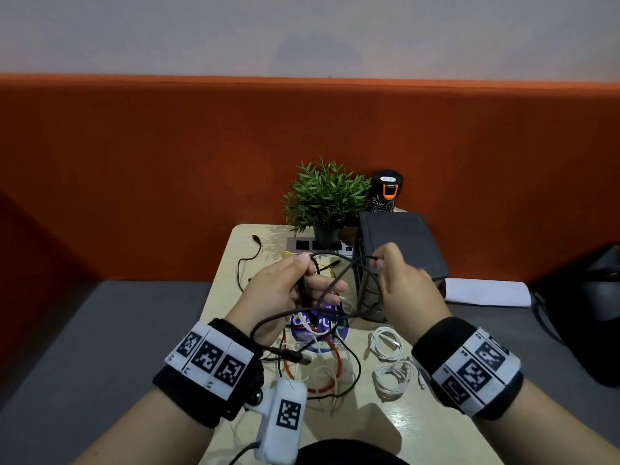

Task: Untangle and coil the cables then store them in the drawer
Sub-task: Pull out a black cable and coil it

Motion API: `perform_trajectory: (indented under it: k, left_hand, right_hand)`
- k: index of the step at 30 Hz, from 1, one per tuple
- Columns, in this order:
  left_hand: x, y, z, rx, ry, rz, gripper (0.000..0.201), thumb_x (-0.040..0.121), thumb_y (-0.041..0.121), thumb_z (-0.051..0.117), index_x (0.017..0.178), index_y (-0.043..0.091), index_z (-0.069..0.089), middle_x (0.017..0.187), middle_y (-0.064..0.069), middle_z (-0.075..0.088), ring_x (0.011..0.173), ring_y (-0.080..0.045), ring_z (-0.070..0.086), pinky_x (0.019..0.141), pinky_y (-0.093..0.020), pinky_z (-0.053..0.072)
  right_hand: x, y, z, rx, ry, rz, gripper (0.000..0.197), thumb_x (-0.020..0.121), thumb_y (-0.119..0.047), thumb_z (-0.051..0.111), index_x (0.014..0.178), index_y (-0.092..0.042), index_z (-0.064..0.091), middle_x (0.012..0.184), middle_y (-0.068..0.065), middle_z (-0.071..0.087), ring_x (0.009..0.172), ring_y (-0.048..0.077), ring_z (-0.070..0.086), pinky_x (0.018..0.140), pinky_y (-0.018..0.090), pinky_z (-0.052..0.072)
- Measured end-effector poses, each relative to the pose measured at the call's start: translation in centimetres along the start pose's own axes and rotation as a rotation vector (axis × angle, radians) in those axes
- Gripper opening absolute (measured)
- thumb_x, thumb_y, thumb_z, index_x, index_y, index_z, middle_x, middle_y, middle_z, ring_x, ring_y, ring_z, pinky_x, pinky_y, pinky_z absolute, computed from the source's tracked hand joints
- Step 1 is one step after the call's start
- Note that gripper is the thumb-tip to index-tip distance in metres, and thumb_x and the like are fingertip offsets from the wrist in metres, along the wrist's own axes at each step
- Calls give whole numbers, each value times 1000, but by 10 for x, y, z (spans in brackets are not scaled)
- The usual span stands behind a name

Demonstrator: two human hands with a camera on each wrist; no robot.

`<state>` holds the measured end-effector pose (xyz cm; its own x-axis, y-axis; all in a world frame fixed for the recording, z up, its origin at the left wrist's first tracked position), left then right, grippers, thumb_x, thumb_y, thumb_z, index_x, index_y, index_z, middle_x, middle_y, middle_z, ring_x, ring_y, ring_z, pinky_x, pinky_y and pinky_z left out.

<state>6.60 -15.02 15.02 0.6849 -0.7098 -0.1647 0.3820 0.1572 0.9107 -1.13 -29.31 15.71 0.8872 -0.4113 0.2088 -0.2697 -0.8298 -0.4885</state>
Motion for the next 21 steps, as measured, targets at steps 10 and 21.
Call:
perform_trajectory:
  k: [10,21]
  left_hand:
    - [8,-1,-4,-285,-29,16,25,97,27,36,79,10,43,54,4,32,50,-10,29,51,-19,31]
    - [13,-2,-32,88,173,130,28,102,25,34,79,12,43,49,9,28,44,-5,22,44,-17,20]
  right_hand:
    - [0,4,1,-69,10,26,18,102,-18,31,116,-13,43,65,1,58,59,28,48,67,32,25]
    - [-16,-44,-28,56,203,-285,17,93,-28,54,105,-19,62,102,-5,52,96,14,49,81,32,43]
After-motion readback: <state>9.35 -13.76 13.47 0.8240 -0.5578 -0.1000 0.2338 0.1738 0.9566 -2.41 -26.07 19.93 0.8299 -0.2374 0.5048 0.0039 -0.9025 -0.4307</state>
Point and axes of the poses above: each hand's wrist, its own x-axis towards the middle knuckle, its own z-axis out of the palm, y = z × x, the point moved 7 cm from there along x, towards the middle knuckle
